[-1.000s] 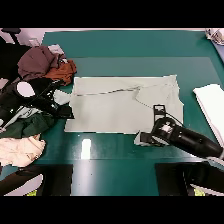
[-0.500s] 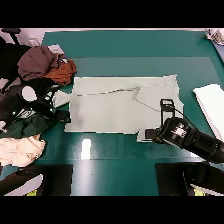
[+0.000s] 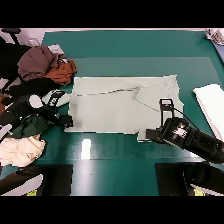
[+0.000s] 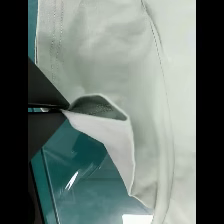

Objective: Fold the shirts.

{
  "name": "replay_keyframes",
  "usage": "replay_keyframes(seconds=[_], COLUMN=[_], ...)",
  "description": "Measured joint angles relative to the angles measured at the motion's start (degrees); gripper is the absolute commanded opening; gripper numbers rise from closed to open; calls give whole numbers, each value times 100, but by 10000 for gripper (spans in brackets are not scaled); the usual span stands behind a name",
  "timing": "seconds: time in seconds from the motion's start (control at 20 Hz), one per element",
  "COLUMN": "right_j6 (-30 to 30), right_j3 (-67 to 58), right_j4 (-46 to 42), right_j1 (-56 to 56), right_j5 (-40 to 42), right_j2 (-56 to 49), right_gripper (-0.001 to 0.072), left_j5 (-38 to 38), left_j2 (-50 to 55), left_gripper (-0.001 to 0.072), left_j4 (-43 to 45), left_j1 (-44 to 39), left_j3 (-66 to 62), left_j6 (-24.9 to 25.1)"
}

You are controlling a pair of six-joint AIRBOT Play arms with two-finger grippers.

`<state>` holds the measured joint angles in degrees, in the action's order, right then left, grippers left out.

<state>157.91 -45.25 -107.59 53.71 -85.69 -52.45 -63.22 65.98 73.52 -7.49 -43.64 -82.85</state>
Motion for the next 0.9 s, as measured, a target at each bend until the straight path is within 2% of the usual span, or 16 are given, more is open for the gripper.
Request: replay_keyframes(seconds=[0.25,0.3,0.35,0.4,0.55,0.6,0.65,0.75,0.9], right_j6=[-39,-39,-42,-42,-46,-46,-46,-46,-46], right_j3=[0,0,0,0,0,0,0,0,0], right_j4=[4,2,2,2,4,4,9,33,72], right_j1=[0,0,0,0,0,0,0,0,0], right_j5=[-2,-2,-2,0,2,2,4,7,13], right_j2=[0,0,0,0,0,0,0,0,0], right_gripper=[21,21,21,21,21,21,21,21,21], left_j5=[-2,-42,-85,-116,-151,-151,-146,-125,-105], left_j2=[83,90,94,98,101,101,101,101,101], left_gripper=[597,507,322,295,288,103,50,21,21], left_j4=[-367,-415,-448,-466,-501,-498,-498,-496,-487], left_j1=[-2,-2,0,-2,-2,-2,-2,-2,-2], left_j3=[31,33,33,37,44,44,44,44,42], left_j6=[225,267,295,326,367,369,374,387,387])
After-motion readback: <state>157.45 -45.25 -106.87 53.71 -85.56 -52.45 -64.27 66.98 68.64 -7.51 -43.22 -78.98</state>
